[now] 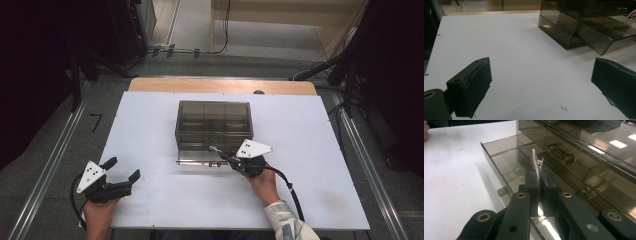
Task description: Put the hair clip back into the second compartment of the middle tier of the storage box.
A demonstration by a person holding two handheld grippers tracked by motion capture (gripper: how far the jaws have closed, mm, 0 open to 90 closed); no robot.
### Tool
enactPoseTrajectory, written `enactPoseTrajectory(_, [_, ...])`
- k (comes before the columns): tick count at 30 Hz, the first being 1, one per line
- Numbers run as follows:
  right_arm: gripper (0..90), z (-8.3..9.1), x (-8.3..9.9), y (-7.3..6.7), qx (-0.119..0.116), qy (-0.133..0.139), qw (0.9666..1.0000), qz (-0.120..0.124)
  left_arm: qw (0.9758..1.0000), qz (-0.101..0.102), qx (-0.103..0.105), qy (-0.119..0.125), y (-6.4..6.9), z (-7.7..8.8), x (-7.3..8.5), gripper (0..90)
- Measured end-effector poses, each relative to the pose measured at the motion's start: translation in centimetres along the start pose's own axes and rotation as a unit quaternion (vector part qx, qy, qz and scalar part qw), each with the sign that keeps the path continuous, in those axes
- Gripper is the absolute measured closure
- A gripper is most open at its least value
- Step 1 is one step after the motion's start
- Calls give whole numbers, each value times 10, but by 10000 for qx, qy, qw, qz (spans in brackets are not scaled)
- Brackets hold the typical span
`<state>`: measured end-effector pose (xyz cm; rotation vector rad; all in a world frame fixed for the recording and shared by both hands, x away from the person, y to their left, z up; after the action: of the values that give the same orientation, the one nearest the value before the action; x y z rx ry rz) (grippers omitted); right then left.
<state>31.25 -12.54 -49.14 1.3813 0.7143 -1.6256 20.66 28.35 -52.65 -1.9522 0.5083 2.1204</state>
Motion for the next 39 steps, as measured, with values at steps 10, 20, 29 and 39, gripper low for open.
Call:
enactPoseTrajectory(10, [833, -14, 1, -4, 93, -370, 9993, -54, 10000, -8, 15, -5, 0, 0, 0, 32])
enactPoseTrajectory(20, [828, -16, 1, -3, 117, -448, 9989, -97, 10000, -2, 10, -6, 0, 0, 0, 33])
enactPoseTrajectory(29, [818, -16, 1, -3, 124, -433, 9989, -125, 10000, -6, 11, -2, 0, 0, 0, 32])
enactPoseTrajectory(39, [769, -15, 1, -3, 120, -370, 9991, -151, 10000, -3, 10, -6, 0, 0, 0, 32])
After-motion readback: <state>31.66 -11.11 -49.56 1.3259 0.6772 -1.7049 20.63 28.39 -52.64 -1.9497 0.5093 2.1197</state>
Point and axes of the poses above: each handheld gripper's, and its own axes: z roughly backward along the jaws, x roughly out of its underside, y roughly to its right, the point moved 1 cm from there along -z, roughly forward along the jaws, and after that the axes turned 14 degrees about y, right-handed, at the moved point
